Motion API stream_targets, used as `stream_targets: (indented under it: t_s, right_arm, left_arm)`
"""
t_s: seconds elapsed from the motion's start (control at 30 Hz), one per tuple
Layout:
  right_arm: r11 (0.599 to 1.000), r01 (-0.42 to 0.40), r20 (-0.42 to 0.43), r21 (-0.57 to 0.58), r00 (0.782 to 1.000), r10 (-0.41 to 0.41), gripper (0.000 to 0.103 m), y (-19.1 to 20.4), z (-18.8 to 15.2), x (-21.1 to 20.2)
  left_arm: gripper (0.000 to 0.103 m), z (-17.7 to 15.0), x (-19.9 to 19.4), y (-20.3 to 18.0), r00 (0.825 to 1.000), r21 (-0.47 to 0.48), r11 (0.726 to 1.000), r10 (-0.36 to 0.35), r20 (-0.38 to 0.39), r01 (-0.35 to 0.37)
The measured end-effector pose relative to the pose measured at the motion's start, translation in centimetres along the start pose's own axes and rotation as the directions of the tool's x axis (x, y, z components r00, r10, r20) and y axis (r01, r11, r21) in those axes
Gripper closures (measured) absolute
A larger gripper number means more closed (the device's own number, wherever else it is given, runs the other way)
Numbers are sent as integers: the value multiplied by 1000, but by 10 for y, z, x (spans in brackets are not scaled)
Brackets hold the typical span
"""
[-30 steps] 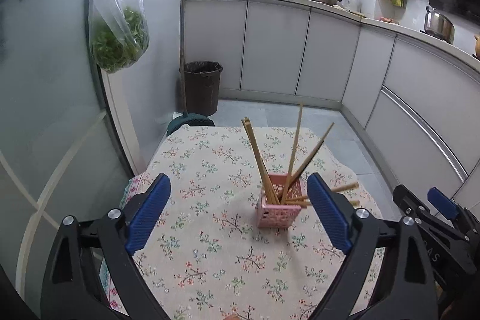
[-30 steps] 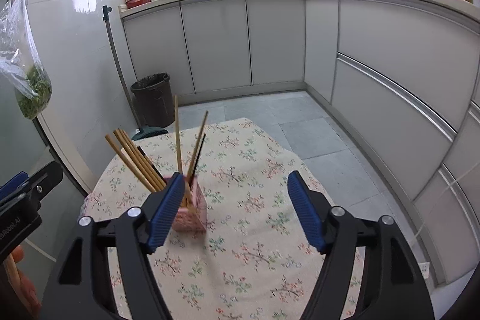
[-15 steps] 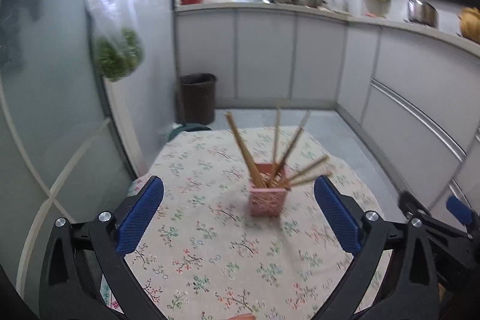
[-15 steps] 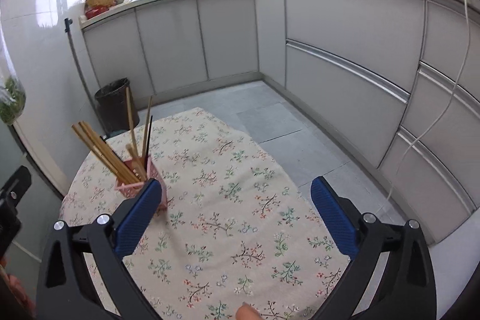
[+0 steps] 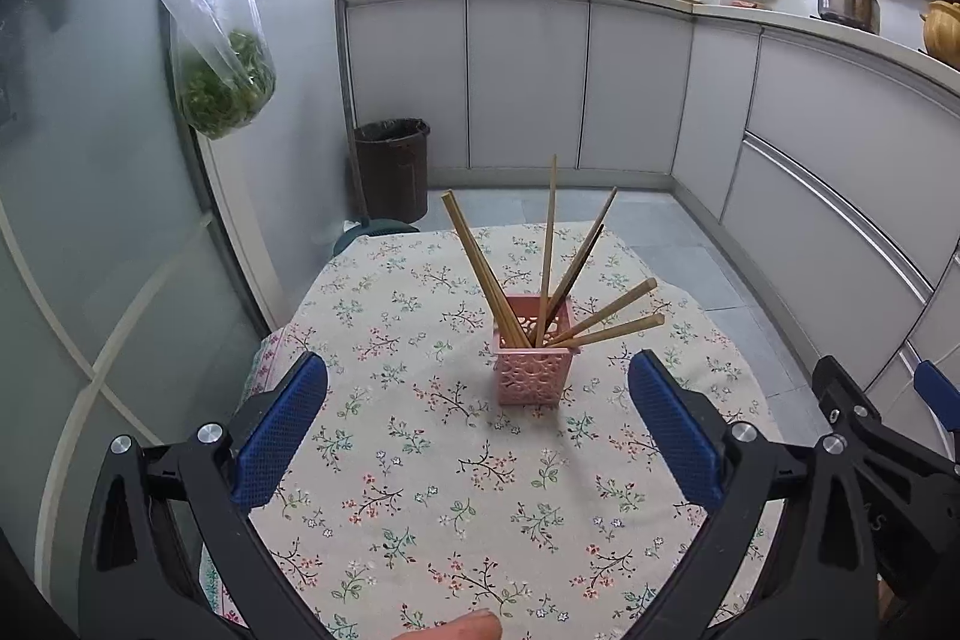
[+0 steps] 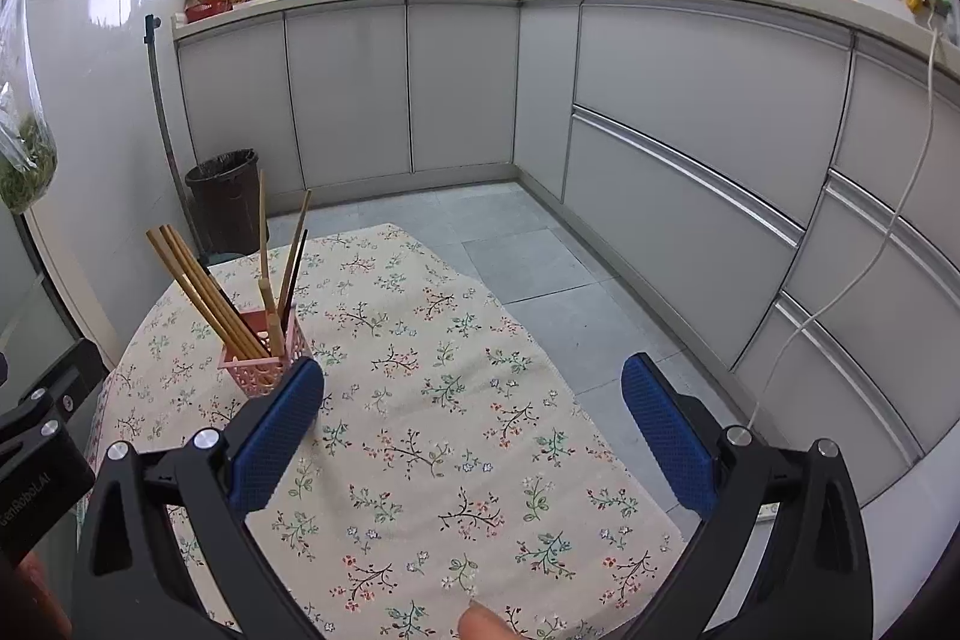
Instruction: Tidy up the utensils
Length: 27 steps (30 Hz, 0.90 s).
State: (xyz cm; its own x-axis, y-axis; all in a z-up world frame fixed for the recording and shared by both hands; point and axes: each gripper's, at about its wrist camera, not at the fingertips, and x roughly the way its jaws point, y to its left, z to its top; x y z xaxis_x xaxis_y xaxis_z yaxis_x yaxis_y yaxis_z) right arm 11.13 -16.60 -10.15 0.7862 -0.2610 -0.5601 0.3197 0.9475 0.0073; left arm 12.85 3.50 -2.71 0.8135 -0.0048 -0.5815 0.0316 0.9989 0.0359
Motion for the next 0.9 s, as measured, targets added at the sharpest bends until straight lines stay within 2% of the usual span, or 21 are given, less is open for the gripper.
stream_targets:
  t_s: [0.9]
  right_arm:
    - [999, -34, -29, 40, 999, 36, 6, -5, 1, 5]
  left_arm:
    - [7, -4, 8, 0, 999, -9, 1000, -13, -34, 13]
